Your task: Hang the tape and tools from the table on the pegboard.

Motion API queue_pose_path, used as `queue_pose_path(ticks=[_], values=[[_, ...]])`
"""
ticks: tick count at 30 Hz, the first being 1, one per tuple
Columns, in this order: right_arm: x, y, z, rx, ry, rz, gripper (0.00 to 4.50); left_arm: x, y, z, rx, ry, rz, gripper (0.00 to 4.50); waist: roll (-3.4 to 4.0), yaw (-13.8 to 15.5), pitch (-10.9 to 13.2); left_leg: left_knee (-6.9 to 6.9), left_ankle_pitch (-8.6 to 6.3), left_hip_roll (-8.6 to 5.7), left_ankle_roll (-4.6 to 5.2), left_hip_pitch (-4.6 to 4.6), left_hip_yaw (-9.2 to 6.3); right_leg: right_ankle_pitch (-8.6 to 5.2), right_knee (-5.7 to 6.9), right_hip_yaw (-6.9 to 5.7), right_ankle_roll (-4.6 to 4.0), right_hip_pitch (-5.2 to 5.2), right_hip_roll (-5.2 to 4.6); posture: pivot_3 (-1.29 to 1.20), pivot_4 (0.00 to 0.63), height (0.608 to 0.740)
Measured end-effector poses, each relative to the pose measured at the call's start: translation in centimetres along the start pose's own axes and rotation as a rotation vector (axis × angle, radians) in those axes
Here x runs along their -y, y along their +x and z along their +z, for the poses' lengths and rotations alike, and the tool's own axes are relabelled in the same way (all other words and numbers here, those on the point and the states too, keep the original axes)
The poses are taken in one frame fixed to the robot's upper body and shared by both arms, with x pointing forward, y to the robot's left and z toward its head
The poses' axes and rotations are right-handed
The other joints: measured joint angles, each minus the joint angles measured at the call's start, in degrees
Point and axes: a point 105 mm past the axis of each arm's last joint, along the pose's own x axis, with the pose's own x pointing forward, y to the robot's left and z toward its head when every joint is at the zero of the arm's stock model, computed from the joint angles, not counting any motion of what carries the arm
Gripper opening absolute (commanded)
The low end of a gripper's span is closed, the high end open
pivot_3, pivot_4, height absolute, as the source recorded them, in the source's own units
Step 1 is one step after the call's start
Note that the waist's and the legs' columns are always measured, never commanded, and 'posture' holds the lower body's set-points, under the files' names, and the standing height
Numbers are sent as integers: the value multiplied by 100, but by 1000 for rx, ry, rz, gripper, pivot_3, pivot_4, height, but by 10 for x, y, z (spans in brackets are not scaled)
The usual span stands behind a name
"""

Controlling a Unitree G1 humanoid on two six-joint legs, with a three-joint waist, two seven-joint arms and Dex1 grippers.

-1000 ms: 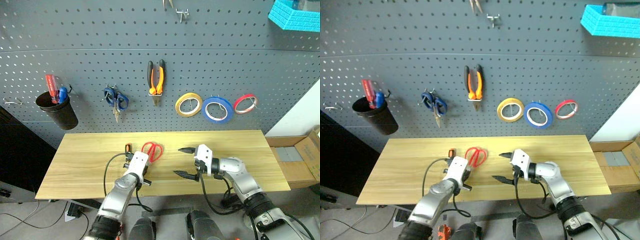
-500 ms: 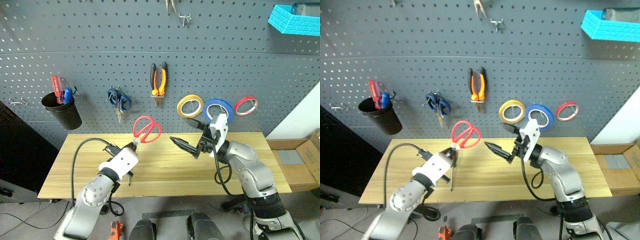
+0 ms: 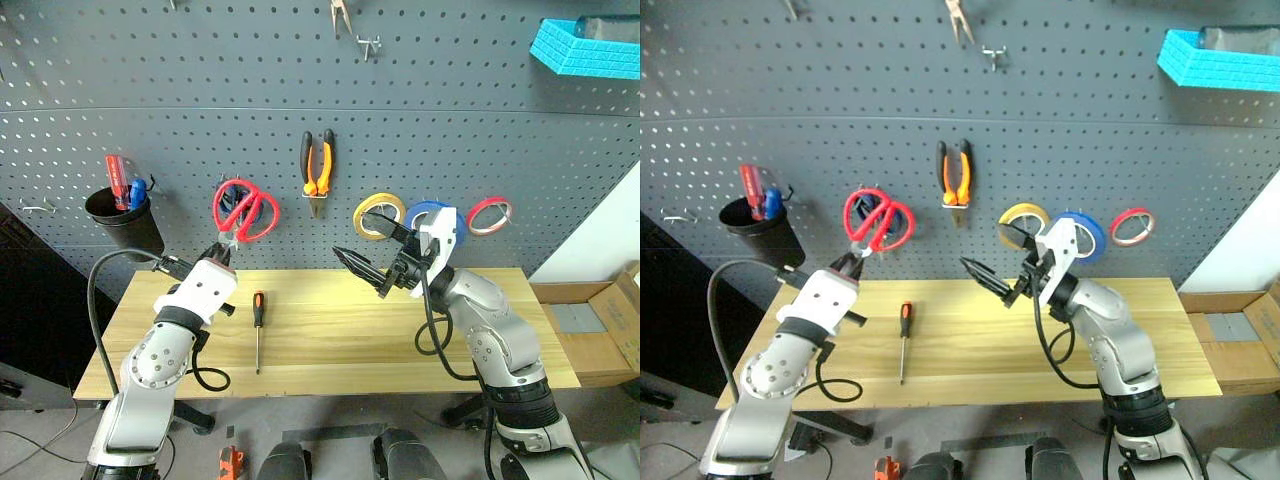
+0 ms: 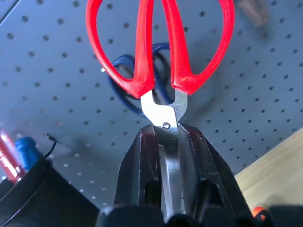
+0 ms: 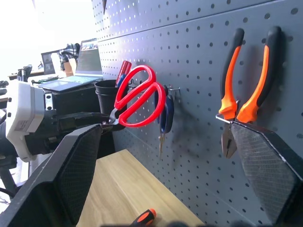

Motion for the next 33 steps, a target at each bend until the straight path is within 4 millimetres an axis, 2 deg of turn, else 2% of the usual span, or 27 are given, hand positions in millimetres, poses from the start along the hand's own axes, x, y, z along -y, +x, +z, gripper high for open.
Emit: queue_pose_path(ticks=[8,12,21,33], values=[[-2,1,-1,-5,-9,12,4500,-10,-5,-15,-66,-112,85,217,1,-2,-36,0,0,0,0,2,0,0,2,1,0,0,0,12,69,740],[-3,1,-2,-8,-10,17,4500,-6,-8,-25,-114,-160,76,217,-5,0,-50,0,0,-1,0,2,0,0,3,1,0,1,1,16,70,740],[-5,2,-4,-24,-23,23,4500,7,-3,-32,-154,-203,23,217,-10,9,-95,1,0,-6,0,11,3,1,5,2,-1,5,5,10,66,740],[-5,3,-4,-21,-35,23,4500,7,5,-30,-154,-223,5,217,-13,4,-100,1,0,-5,0,11,5,2,6,4,-4,4,8,2,62,740]])
